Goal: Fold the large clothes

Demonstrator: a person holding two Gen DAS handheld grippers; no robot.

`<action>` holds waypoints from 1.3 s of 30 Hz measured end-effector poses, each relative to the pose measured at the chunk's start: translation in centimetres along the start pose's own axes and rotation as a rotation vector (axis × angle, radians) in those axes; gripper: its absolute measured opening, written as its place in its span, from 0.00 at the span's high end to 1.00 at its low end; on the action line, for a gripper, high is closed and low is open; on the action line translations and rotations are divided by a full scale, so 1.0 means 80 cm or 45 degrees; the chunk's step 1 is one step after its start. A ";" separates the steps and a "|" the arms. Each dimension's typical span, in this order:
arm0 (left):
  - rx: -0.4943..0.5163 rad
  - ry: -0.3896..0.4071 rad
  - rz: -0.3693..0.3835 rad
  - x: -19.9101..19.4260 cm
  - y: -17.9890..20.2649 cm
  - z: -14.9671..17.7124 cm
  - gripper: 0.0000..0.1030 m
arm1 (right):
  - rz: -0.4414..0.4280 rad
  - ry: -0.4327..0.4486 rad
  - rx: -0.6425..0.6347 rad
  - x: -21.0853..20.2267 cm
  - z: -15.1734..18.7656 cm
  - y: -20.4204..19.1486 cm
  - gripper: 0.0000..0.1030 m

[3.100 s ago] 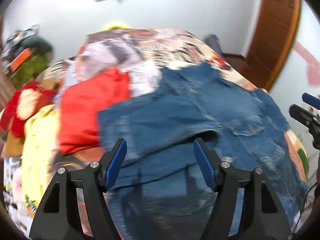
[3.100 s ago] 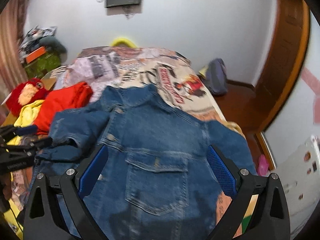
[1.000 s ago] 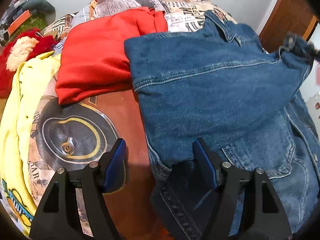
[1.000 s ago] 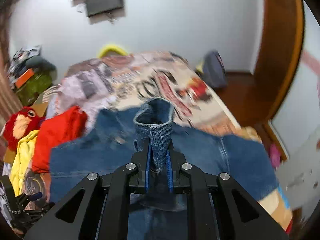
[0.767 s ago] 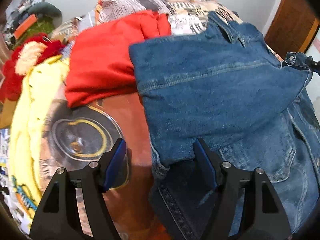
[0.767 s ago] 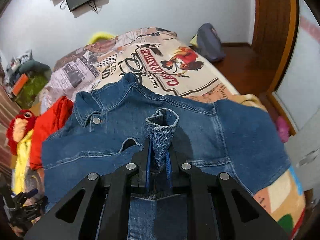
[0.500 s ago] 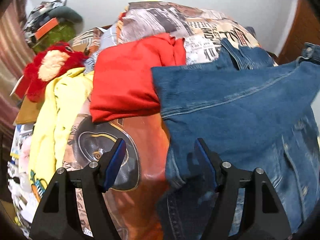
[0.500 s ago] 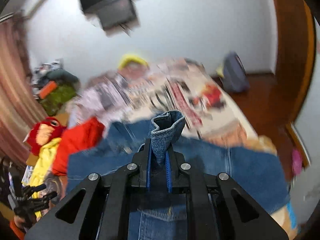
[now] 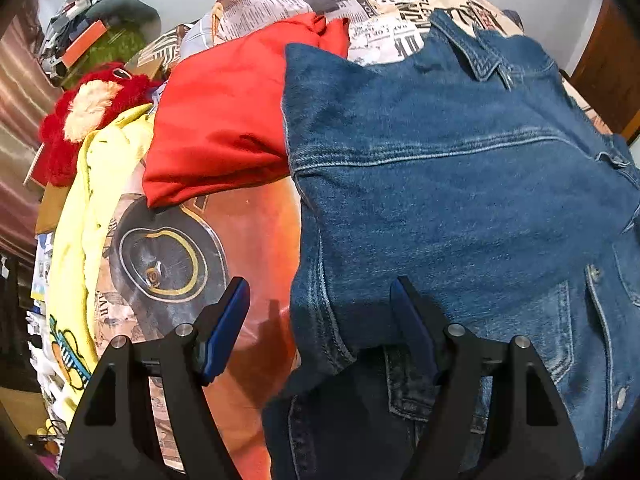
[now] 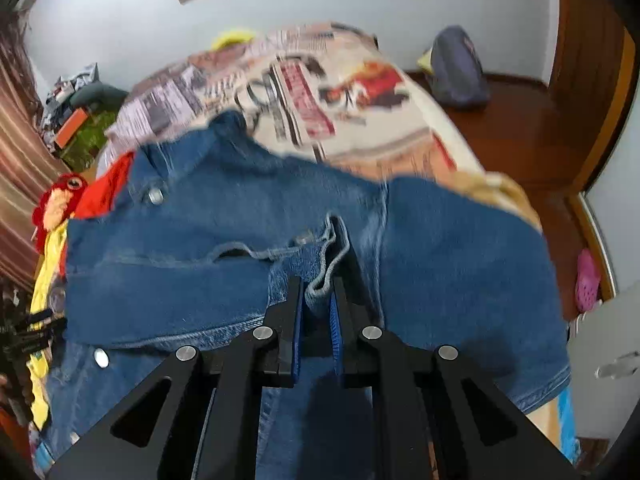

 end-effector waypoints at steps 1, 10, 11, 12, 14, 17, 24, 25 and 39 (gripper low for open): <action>0.004 0.001 -0.006 0.002 0.001 0.000 0.30 | 0.041 0.003 -0.016 -0.001 0.004 0.005 0.88; 0.052 0.059 -0.020 -0.012 0.007 -0.005 0.30 | 0.078 -0.095 0.150 -0.029 0.044 0.072 0.88; 0.059 0.077 -0.015 -0.017 0.010 -0.009 0.30 | 0.074 -0.087 0.184 -0.037 0.047 0.078 0.87; 0.073 0.112 -0.013 -0.027 0.013 -0.015 0.30 | 0.073 -0.077 0.222 -0.045 0.049 0.086 0.85; 0.110 0.188 -0.010 -0.049 0.022 -0.031 0.30 | 0.097 -0.057 0.315 -0.064 0.055 0.106 0.74; 0.155 0.295 0.006 -0.078 0.038 -0.056 0.30 | 0.128 -0.012 0.434 -0.087 0.063 0.130 0.55; 0.222 0.455 0.133 -0.116 0.099 -0.099 0.30 | 0.116 -0.019 0.702 -0.093 0.093 0.179 0.47; 0.234 0.458 0.144 -0.116 0.108 -0.102 0.30 | 0.106 -0.025 0.744 -0.090 0.098 0.187 0.47; 0.269 0.373 0.185 -0.077 0.128 -0.091 0.30 | 0.062 0.067 1.098 -0.023 0.096 0.247 0.44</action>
Point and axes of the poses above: each gripper's, at about its wrist camera, not at the fingertips, and x roughly the way its jaws point, y to its right, z to its underside, the point moved 10 cm from there along x, roughly the way its jaws point, and after that the axes turned 1 degree about -z, right-handed, at the moved point
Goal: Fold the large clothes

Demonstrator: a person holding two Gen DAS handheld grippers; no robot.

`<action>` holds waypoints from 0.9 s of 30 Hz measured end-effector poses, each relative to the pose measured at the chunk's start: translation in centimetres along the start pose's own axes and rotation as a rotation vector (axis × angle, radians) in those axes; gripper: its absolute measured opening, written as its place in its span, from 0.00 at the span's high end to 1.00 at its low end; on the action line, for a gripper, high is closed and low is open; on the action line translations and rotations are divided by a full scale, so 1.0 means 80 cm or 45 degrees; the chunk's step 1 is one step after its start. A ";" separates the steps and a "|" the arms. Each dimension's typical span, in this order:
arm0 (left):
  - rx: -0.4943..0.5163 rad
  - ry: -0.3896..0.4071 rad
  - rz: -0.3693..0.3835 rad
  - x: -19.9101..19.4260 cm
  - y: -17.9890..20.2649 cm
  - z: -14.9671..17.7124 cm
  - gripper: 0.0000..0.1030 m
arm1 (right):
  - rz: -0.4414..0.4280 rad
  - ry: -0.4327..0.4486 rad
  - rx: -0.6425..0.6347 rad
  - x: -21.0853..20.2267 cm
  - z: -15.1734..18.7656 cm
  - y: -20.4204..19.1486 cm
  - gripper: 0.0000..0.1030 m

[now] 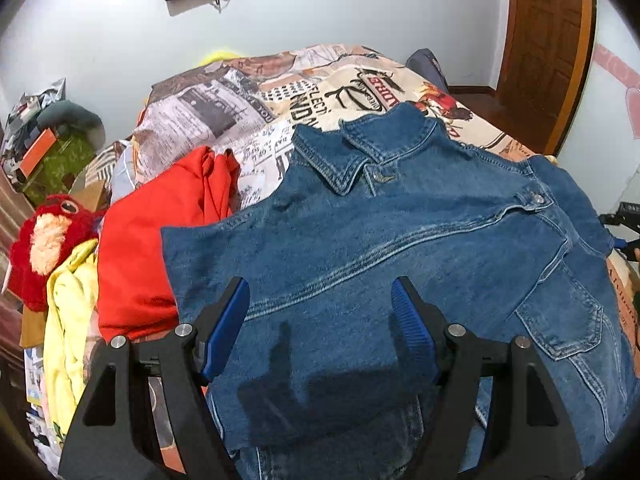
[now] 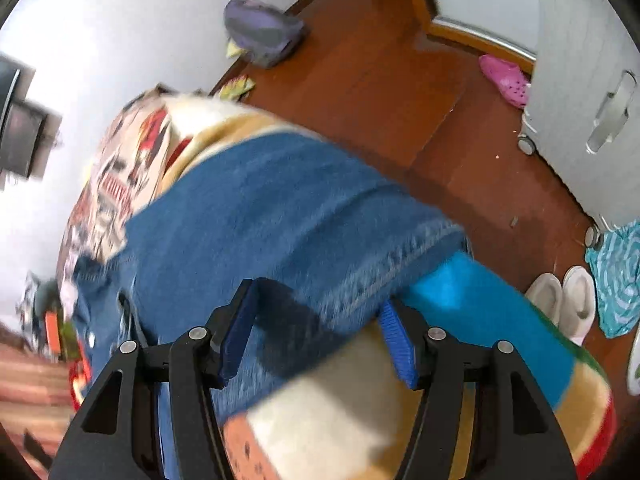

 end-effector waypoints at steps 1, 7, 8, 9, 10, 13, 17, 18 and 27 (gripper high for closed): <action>-0.002 -0.006 0.011 0.000 0.000 0.002 0.30 | 0.001 0.012 0.038 0.002 -0.004 0.003 0.45; 0.027 -0.003 -0.038 -0.011 -0.007 0.014 0.30 | 0.084 0.111 0.169 -0.007 -0.021 0.011 0.72; 0.034 0.007 -0.051 -0.014 -0.009 0.014 0.30 | 0.089 0.140 0.175 -0.015 -0.018 0.009 0.80; 0.043 0.035 -0.067 -0.022 -0.012 0.014 0.30 | 0.095 0.165 0.164 -0.023 -0.016 0.005 0.84; 0.045 0.052 -0.069 -0.027 -0.013 0.015 0.30 | 0.102 0.183 0.147 -0.029 -0.015 0.001 0.87; 0.039 0.066 -0.053 -0.036 -0.017 0.017 0.28 | 0.081 0.237 0.061 -0.054 -0.013 -0.022 0.91; 0.027 0.067 -0.048 -0.040 -0.023 0.019 0.27 | -0.013 0.303 -0.089 -0.095 -0.008 -0.079 0.92; 0.019 0.066 -0.045 -0.040 -0.025 0.021 0.27 | -0.061 0.334 -0.167 -0.111 -0.004 -0.106 0.93; -0.014 0.086 -0.016 -0.059 -0.032 0.025 0.27 | -0.361 0.181 -0.892 -0.139 0.135 -0.310 0.89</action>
Point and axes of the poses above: each gripper's, at about its wrist camera, not at the fingertips, and x roughly the way its jaws point, y to its right, z to its underside, the point moved 10 cm from there along x, roughly the way its jaws point, and after that the axes turned 1 degree about -z, right-handed, at the moved point
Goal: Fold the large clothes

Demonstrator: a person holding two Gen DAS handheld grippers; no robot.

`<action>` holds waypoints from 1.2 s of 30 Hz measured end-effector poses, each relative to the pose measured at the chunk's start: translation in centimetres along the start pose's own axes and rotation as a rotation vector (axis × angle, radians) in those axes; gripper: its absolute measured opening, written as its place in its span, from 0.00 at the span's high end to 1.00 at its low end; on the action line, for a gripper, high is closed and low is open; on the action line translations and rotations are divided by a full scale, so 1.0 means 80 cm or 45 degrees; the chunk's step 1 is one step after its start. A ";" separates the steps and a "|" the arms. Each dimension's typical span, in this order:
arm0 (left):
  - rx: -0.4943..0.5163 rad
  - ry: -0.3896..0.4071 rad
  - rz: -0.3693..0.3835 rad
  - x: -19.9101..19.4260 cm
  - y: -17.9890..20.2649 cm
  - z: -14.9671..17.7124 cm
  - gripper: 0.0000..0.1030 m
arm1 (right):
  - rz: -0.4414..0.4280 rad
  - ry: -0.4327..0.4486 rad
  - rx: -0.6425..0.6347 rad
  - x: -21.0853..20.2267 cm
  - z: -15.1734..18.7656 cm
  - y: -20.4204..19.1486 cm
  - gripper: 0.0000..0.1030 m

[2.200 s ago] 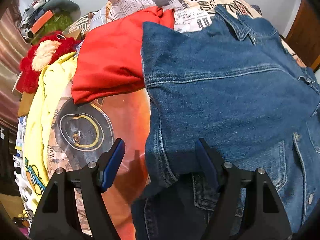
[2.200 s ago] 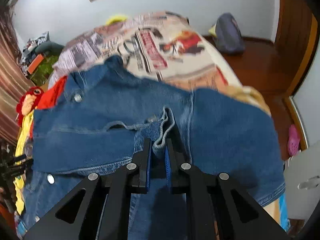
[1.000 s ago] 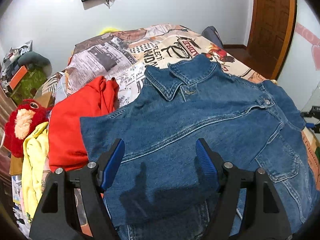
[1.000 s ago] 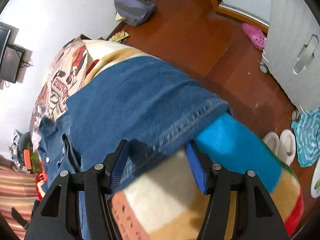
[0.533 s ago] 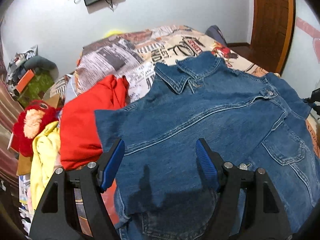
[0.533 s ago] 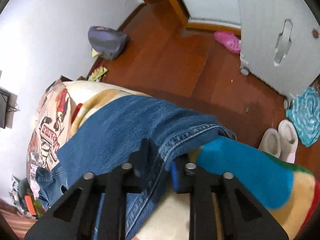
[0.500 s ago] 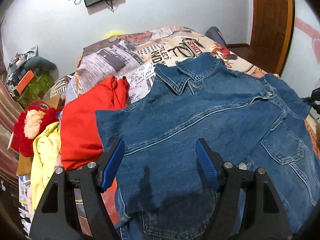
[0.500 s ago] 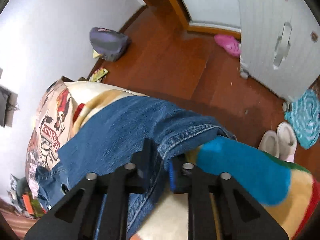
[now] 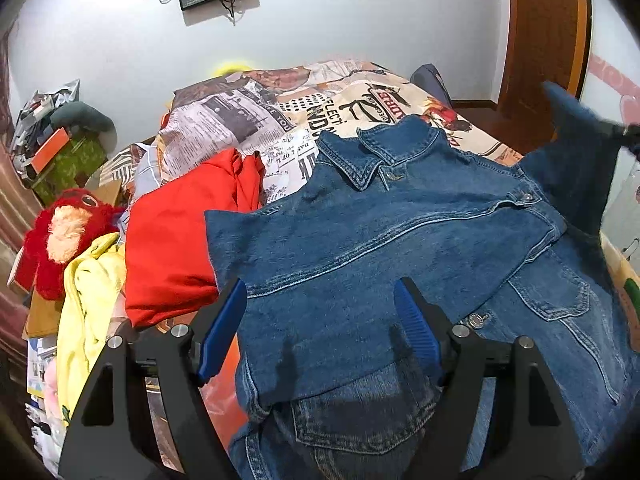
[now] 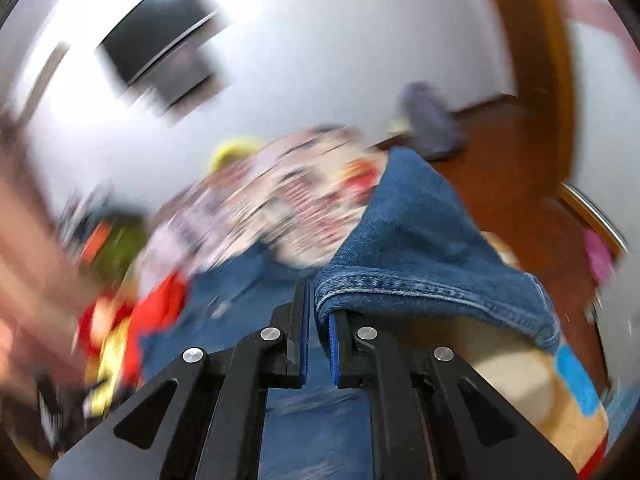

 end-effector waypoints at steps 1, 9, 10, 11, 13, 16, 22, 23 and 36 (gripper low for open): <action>0.001 0.000 0.001 -0.002 0.000 0.001 0.27 | 0.001 -0.082 -0.055 0.014 0.019 -0.017 0.89; 0.007 -0.016 0.005 -0.006 0.003 0.010 0.27 | -0.030 -0.462 -0.026 0.065 0.106 -0.021 0.76; 0.007 -0.015 0.006 -0.006 0.004 0.010 0.27 | -0.025 -0.453 -0.012 0.058 0.107 -0.018 0.75; 0.007 -0.014 0.007 -0.006 0.005 0.009 0.27 | -0.014 -0.437 0.018 0.052 0.104 -0.006 0.72; 0.004 -0.011 0.009 -0.005 0.007 0.008 0.27 | 0.038 -0.397 0.092 0.041 0.096 0.014 0.58; -0.007 -0.011 0.016 -0.004 0.009 0.007 0.27 | 0.131 -0.332 0.240 0.029 0.083 0.059 0.45; -0.018 -0.020 0.043 0.004 0.018 0.004 0.27 | 0.174 -0.313 0.613 0.034 0.088 0.140 0.45; -0.017 -0.021 0.045 0.004 0.019 0.004 0.27 | 0.194 -0.315 0.640 0.037 0.092 0.153 0.45; -0.030 -0.060 0.045 0.027 0.014 0.008 0.27 | 0.339 -0.333 0.584 0.091 0.092 0.200 0.86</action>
Point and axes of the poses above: each gripper's, at about its wrist camera, not at the fingertips, and x roughly the way its jaws point, y to its right, z to its underside, the point moved 10 cm from there along x, roughly the way its jaws point, and after that the axes turned 1 degree about -z, right-handed, at the moved point
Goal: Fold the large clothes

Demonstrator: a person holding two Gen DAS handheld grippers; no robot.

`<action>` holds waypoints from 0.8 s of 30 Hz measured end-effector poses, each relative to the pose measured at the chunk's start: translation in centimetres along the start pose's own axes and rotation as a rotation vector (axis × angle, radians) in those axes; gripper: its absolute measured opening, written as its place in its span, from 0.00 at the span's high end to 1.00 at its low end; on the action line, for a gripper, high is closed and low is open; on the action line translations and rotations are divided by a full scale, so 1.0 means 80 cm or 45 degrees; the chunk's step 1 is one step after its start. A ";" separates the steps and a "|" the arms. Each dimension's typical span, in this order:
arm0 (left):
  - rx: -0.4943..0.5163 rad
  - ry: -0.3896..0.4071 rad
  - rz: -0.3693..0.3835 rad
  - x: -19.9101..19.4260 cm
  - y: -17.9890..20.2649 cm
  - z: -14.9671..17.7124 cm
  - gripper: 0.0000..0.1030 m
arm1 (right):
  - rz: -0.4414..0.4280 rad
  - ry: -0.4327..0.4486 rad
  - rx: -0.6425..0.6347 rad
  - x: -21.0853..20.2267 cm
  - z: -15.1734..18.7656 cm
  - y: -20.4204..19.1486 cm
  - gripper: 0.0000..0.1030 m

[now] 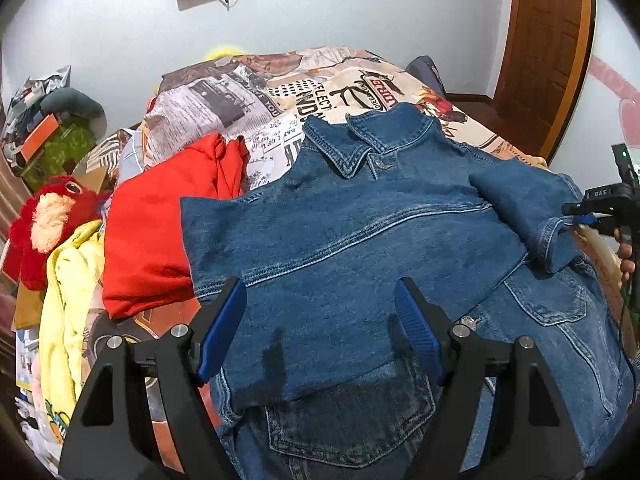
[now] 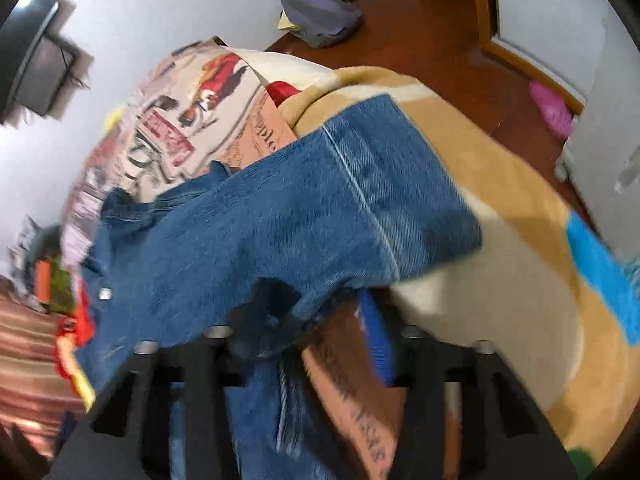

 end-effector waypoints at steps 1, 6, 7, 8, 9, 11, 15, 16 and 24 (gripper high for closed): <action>0.000 0.001 -0.002 0.000 -0.001 0.001 0.27 | -0.018 -0.015 -0.012 0.001 0.000 -0.006 0.91; -0.013 0.032 -0.009 -0.012 -0.016 0.000 0.27 | 0.009 0.148 -0.213 -0.048 -0.009 -0.056 0.94; -0.020 0.040 -0.009 -0.015 -0.019 -0.001 0.27 | -0.018 0.173 -0.244 -0.062 -0.010 -0.073 0.94; -0.025 0.047 -0.010 -0.018 -0.023 -0.002 0.27 | -0.064 0.188 -0.263 -0.077 -0.010 -0.092 0.94; -0.035 0.060 -0.014 -0.023 -0.028 -0.003 0.27 | -0.100 0.199 -0.280 -0.088 -0.010 -0.108 0.94; -0.052 0.081 -0.021 -0.032 -0.037 -0.004 0.27 | -0.195 0.234 -0.339 -0.118 -0.006 -0.153 0.95; -0.092 0.130 -0.043 -0.058 -0.062 -0.005 0.27 | -0.382 0.281 -0.503 -0.164 0.022 -0.261 0.95; -0.107 0.144 -0.050 -0.065 -0.070 -0.005 0.27 | -0.424 0.281 -0.554 -0.170 0.035 -0.293 0.95; -0.205 0.175 -0.108 -0.105 -0.127 0.011 0.26 | -0.523 0.013 -0.894 -0.100 0.174 -0.439 0.92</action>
Point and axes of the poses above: each gripper's, at about its wrist camera, not at the fingertips, and x roughly the way its jaws point, y to its right, z to its underside, the point moved 10 cm from there along x, roughly the way its jaws point, and after that the axes turned 1 degree about -z, right-handed, at the moved point
